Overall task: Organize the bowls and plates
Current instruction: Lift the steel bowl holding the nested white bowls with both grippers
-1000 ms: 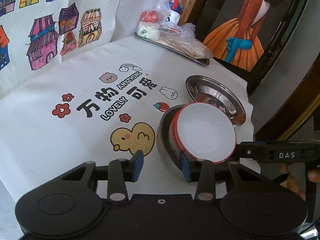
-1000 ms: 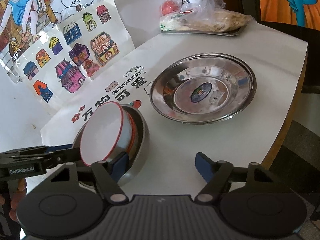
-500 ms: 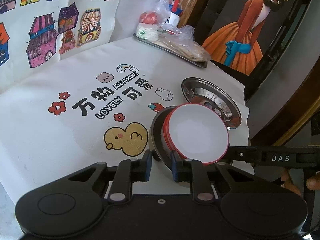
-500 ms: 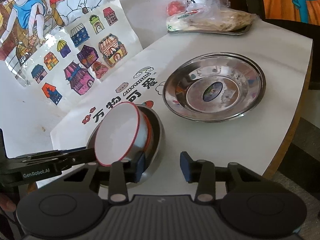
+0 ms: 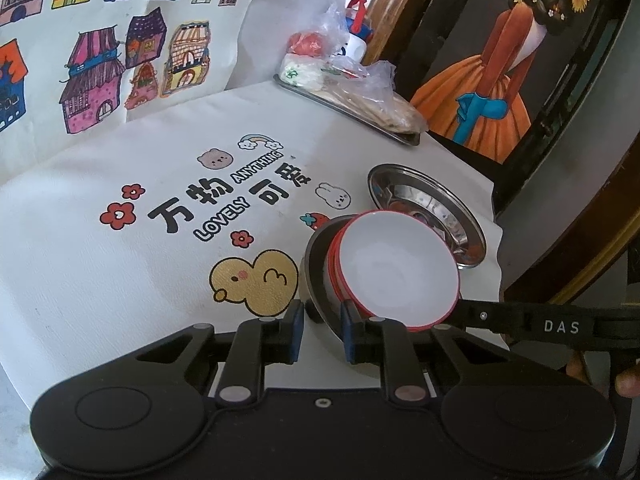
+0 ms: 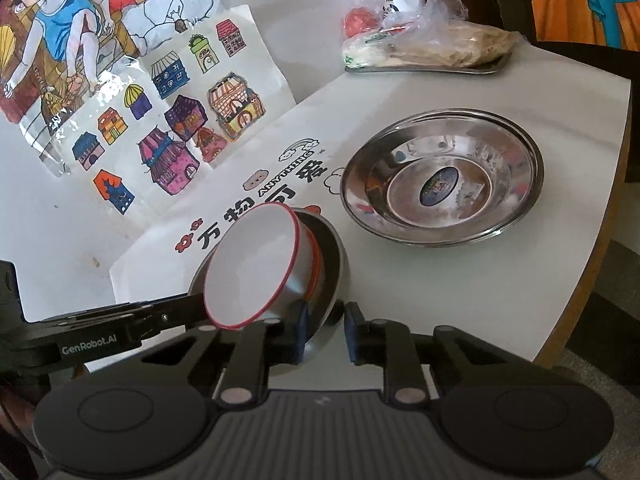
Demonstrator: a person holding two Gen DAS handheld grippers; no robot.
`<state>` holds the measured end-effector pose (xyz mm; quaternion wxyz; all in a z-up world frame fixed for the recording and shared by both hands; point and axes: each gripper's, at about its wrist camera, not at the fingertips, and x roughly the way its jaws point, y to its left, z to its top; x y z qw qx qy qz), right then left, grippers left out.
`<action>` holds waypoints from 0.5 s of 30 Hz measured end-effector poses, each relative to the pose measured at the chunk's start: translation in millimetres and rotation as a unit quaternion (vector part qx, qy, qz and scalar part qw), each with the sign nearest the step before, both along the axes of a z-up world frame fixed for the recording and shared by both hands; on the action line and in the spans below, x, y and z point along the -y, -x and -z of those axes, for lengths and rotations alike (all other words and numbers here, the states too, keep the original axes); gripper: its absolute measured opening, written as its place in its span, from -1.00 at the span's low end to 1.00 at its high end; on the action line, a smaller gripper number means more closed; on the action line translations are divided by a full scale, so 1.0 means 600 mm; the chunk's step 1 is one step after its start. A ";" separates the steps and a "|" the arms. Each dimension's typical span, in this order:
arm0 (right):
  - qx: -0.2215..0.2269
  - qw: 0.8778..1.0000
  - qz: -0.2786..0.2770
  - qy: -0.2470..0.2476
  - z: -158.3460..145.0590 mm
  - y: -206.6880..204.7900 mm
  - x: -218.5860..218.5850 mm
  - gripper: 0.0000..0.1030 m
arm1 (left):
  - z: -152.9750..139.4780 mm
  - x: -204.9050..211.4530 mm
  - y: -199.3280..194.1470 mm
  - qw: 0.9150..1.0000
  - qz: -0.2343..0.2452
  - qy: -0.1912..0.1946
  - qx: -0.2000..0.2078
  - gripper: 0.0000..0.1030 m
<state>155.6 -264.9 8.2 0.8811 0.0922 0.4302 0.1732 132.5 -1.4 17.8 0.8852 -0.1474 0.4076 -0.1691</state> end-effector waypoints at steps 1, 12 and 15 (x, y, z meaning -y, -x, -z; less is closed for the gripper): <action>0.002 1.000 0.000 0.002 0.001 0.000 0.001 -0.53 | 0.000 0.001 0.000 1.000 -0.001 -0.001 0.001 -0.61; 0.016 1.000 0.012 0.014 0.002 0.012 -0.001 -0.59 | -0.003 0.011 0.011 1.000 -0.008 -0.015 0.018 -0.64; 0.016 1.000 0.014 0.012 0.002 0.016 0.003 -0.59 | -0.005 0.014 0.013 1.000 -0.004 -0.018 0.022 -0.64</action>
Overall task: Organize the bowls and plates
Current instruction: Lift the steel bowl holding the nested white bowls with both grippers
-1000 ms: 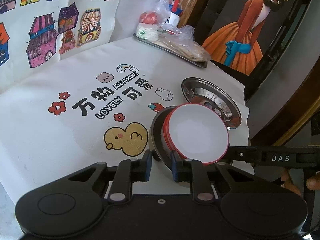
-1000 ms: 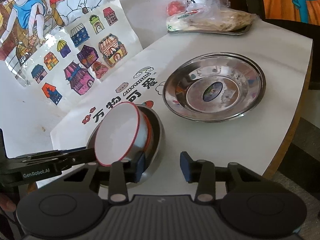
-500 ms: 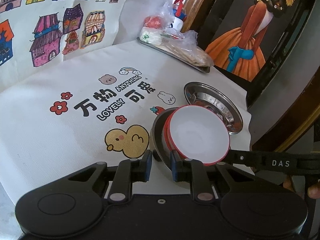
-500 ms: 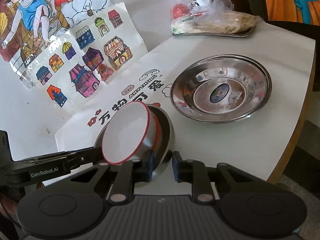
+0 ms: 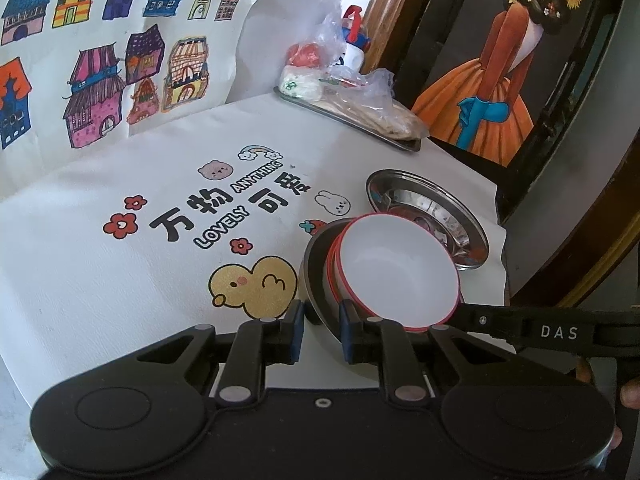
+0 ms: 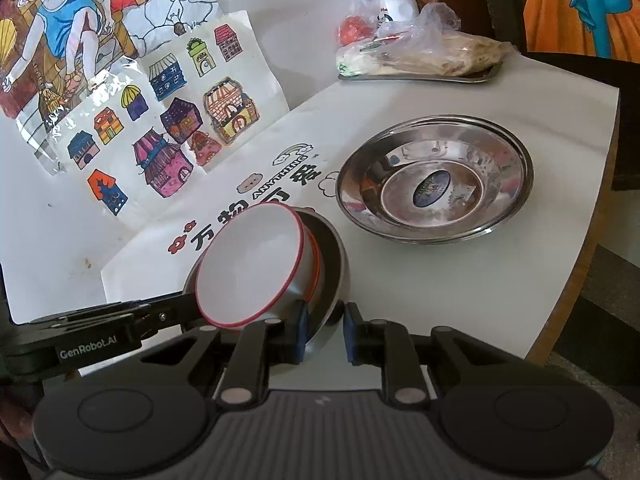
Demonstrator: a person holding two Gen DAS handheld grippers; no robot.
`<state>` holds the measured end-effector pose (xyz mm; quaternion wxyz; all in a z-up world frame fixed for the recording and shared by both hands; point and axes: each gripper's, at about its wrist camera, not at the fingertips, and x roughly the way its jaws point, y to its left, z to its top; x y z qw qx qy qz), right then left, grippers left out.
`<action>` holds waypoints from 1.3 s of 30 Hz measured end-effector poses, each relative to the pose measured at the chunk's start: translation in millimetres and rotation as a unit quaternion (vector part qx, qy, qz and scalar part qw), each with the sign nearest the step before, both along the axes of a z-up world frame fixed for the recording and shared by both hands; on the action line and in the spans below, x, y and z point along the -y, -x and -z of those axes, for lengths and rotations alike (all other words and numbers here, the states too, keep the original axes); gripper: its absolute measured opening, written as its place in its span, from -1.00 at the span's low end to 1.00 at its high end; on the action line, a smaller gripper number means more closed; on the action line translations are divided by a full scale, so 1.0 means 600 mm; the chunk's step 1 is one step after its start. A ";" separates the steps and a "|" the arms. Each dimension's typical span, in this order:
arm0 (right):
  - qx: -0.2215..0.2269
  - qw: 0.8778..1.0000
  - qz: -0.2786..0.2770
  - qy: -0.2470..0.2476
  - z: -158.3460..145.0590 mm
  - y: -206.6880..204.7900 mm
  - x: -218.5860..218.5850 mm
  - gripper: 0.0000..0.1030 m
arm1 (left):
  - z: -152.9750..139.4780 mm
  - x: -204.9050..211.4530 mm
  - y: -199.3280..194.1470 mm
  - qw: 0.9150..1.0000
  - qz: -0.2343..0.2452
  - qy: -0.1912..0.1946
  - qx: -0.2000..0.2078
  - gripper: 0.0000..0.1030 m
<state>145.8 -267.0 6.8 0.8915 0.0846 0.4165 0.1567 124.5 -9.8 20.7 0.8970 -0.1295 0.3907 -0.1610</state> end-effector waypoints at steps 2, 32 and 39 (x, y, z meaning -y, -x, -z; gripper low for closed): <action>0.000 1.000 0.003 -0.001 0.000 0.003 0.003 -0.59 | 0.001 0.001 0.001 1.000 0.002 0.002 -0.001 -0.64; 0.017 0.999 0.035 -0.002 -0.008 0.043 0.054 -0.58 | -0.016 0.045 0.013 0.999 0.044 -0.002 0.022 -0.64; 0.024 0.999 0.037 -0.002 -0.013 0.045 0.059 -0.58 | -0.021 0.048 0.014 0.998 0.046 -0.001 0.031 -0.64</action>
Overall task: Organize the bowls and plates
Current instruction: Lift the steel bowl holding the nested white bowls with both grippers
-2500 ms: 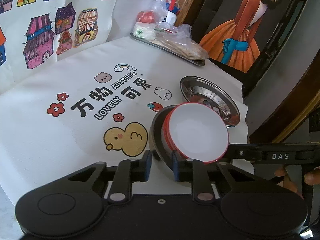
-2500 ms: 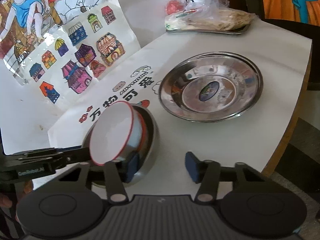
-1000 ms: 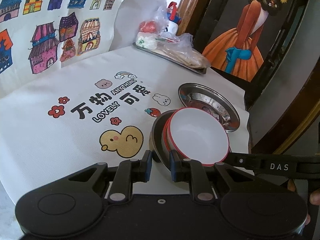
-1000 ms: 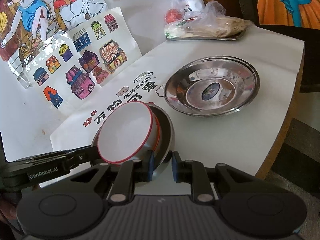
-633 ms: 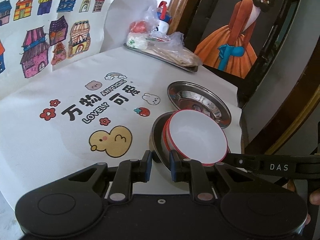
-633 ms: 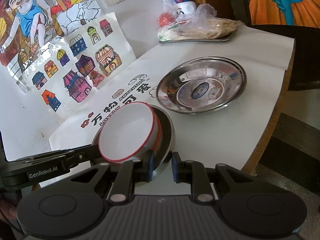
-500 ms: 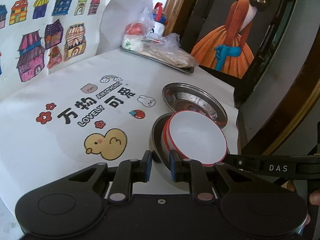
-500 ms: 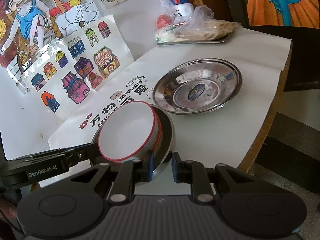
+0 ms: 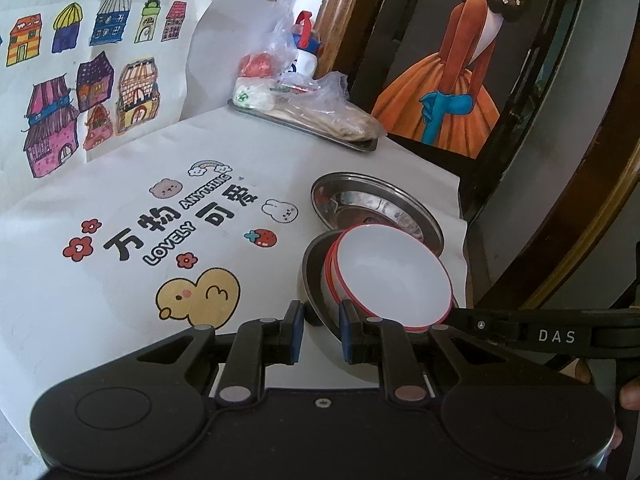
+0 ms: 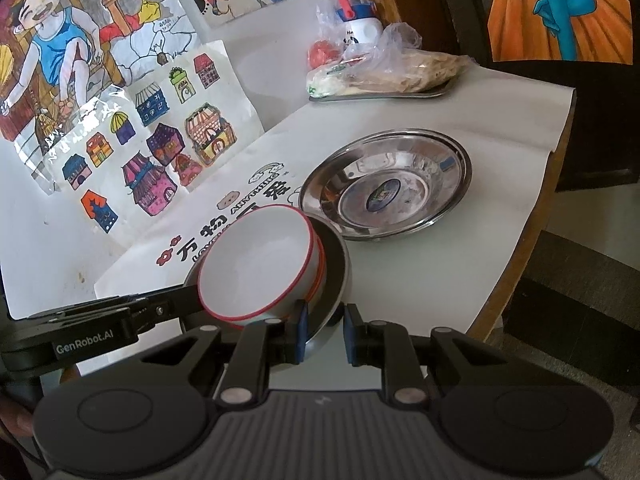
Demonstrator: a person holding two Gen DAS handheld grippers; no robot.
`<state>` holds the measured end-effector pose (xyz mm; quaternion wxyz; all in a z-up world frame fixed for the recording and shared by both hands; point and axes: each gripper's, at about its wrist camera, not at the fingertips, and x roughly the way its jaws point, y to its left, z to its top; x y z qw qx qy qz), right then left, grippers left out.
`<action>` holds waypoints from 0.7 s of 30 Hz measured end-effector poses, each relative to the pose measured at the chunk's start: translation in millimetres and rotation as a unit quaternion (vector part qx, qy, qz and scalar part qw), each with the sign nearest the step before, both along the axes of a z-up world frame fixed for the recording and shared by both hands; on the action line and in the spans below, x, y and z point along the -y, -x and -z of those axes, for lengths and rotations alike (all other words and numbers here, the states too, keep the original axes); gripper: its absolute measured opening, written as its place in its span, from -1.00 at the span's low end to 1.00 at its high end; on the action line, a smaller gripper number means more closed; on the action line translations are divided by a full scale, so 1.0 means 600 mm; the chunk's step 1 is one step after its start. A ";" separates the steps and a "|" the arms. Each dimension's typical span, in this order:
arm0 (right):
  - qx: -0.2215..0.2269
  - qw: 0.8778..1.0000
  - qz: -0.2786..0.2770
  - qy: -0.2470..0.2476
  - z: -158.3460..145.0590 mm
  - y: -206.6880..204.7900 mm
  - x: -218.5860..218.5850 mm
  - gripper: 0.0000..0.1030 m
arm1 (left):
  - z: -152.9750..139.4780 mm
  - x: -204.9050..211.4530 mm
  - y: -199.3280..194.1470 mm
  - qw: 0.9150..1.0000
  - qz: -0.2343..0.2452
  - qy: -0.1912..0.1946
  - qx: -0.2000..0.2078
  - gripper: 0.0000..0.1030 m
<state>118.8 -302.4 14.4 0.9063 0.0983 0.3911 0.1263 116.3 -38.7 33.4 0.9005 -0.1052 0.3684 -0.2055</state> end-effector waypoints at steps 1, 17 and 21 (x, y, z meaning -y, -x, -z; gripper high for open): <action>0.001 1.000 0.000 0.000 -0.001 0.000 0.001 -0.58 | -0.001 0.001 0.000 1.000 0.001 0.000 0.002 -0.64; 0.020 1.000 0.001 0.000 -0.005 0.004 -0.003 -0.60 | -0.005 0.011 -0.002 1.000 0.005 -0.007 0.019 -0.64; 0.019 1.000 -0.001 0.004 -0.003 0.002 -0.009 -0.66 | 0.006 0.008 -0.008 1.000 0.002 -0.012 0.003 -0.64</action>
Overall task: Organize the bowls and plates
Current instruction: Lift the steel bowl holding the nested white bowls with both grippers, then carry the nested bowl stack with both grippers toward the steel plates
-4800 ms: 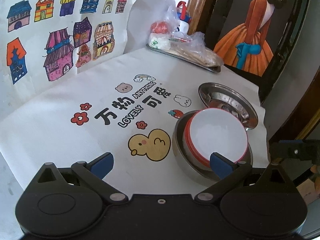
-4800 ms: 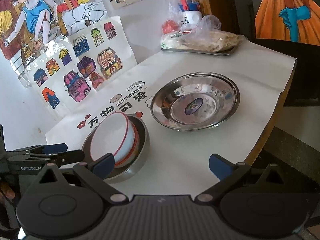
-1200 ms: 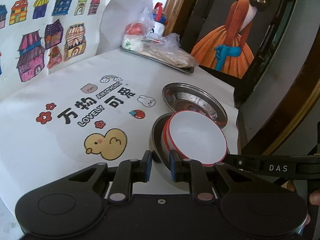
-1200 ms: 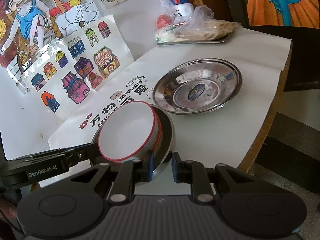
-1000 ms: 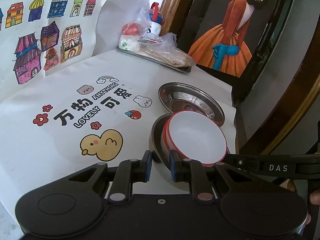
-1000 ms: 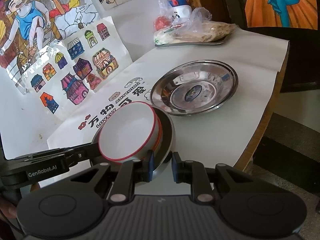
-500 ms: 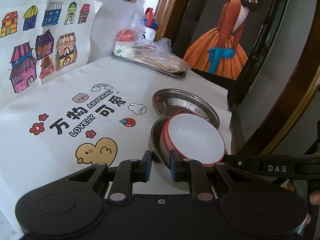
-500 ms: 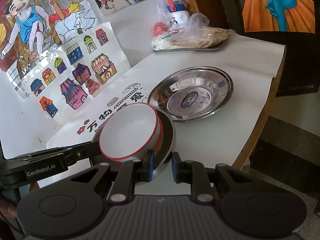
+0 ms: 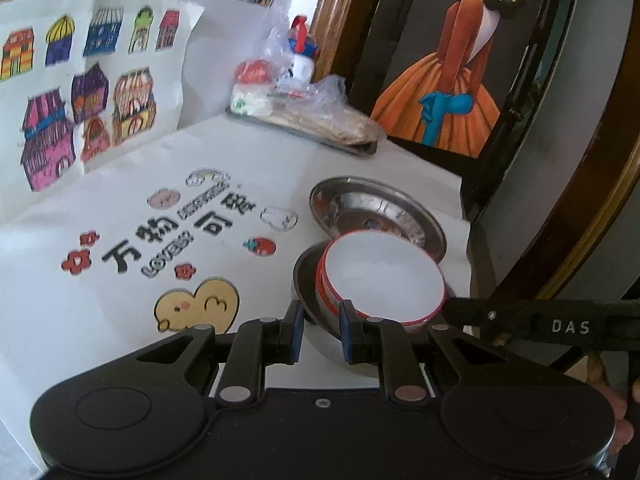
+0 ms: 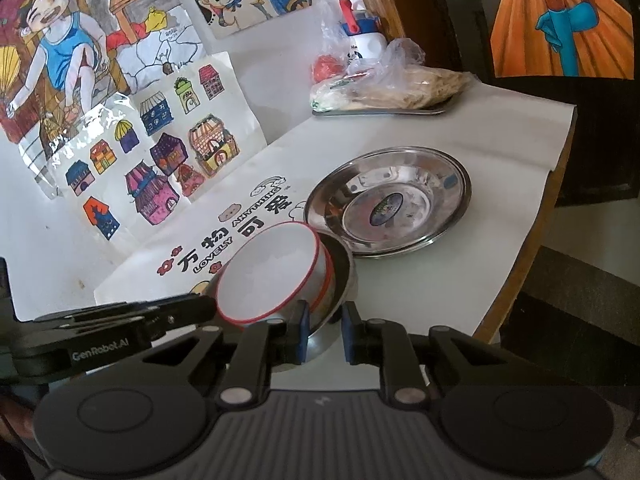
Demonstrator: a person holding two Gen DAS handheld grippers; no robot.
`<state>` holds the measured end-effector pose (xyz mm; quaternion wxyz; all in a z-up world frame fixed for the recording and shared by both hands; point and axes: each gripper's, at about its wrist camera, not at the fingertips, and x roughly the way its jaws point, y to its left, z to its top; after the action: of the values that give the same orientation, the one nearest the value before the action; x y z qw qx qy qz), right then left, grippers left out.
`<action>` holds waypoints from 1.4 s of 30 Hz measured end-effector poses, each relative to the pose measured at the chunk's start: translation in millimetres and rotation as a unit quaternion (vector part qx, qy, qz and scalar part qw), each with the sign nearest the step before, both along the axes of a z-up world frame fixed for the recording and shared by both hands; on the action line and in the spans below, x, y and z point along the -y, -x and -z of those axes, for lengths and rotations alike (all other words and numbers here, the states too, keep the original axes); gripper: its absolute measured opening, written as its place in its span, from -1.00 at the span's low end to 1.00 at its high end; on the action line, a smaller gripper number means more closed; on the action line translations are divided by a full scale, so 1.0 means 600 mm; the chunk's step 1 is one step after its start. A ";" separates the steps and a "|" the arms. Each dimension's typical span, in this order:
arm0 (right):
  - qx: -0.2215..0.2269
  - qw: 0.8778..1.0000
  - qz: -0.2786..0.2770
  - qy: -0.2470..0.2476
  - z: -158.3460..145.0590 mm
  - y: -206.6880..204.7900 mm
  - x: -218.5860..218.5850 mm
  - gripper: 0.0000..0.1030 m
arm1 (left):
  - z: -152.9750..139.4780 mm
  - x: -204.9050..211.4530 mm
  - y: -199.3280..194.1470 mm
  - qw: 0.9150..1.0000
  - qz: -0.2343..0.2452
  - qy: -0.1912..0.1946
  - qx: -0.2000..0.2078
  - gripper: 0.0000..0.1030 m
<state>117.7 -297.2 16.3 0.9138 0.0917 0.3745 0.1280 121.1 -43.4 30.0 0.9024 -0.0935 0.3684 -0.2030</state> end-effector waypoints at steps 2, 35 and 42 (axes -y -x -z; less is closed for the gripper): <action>-0.003 1.000 -0.001 -0.001 0.000 -0.002 0.000 -0.66 | 0.007 -0.004 -0.003 1.000 -0.001 0.003 -0.011 -0.65; -0.053 0.995 -0.037 -0.070 0.040 -0.088 0.006 -0.46 | 0.028 -0.029 -0.050 0.999 -0.010 0.022 -0.029 -0.59; -0.037 0.997 -0.042 -0.056 0.044 -0.081 0.001 -0.51 | 0.031 -0.034 -0.046 0.999 -0.004 0.026 -0.022 -0.59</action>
<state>166.0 -297.5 -10.0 0.8866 0.1316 0.4038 0.1832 148.6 -23.1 11.3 0.8921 -0.1226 0.3828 -0.2065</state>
